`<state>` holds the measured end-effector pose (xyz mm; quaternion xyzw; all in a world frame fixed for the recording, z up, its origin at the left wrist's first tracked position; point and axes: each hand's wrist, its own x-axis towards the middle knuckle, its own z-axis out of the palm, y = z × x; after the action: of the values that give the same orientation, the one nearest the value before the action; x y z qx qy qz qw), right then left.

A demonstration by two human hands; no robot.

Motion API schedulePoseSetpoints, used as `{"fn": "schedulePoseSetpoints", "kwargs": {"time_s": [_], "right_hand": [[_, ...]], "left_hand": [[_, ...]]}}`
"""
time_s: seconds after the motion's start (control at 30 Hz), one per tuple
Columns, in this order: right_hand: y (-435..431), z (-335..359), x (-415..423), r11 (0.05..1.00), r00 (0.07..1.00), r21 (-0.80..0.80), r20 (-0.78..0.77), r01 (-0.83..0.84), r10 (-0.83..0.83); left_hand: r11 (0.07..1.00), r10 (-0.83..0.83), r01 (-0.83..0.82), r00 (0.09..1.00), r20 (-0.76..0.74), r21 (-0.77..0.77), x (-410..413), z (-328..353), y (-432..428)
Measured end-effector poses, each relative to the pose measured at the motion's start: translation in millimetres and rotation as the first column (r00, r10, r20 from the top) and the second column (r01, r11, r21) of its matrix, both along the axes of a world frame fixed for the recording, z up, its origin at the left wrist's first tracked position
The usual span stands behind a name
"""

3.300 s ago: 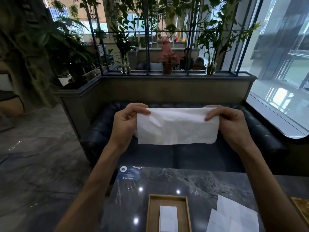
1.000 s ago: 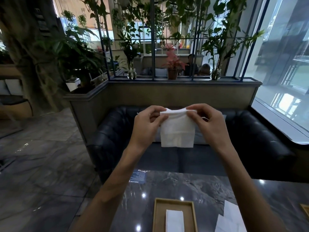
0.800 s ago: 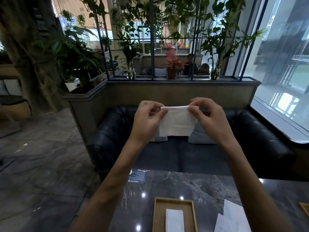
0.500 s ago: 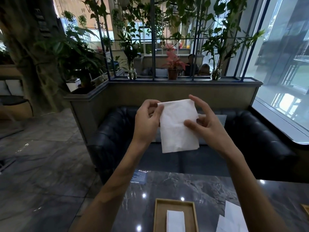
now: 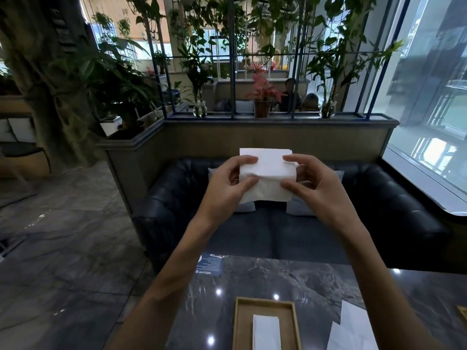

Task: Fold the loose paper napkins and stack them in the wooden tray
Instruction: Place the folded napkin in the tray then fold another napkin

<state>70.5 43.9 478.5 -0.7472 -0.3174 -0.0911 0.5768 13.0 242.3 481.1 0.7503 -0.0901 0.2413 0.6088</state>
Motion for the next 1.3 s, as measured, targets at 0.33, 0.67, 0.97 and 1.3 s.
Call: {"fn": "schedulePoseSetpoints", "kwargs": {"time_s": [0.33, 0.67, 0.97, 1.3], "right_hand": [[-4.1, 6.1, -4.4, 0.988, 0.989, -0.070, 0.058, 0.141, -0.137], [-0.3, -1.0, -0.9, 0.974, 0.978, 0.211, -0.206, 0.082, -0.038], [8.9, -19.9, 11.6, 0.951, 0.946, 0.061, -0.137, 0.304, -0.294], [34.1, -29.6, -6.6, 0.951, 0.824, 0.305, -0.553, 0.060, 0.126]], "left_hand": [[0.971, 0.122, -0.103, 0.990, -0.076, 0.217, 1.6, -4.6, -6.7], [0.968, -0.089, 0.030, 0.969, -0.229, -0.250, -2.1, -3.2, -10.4], [0.943, 0.319, -0.312, 0.947, 0.043, -0.115, 2.5, -18.7, -11.7], [0.700, 0.131, -0.536, 0.747, 0.652, 0.473, -13.0, -83.1, -30.1]]}}
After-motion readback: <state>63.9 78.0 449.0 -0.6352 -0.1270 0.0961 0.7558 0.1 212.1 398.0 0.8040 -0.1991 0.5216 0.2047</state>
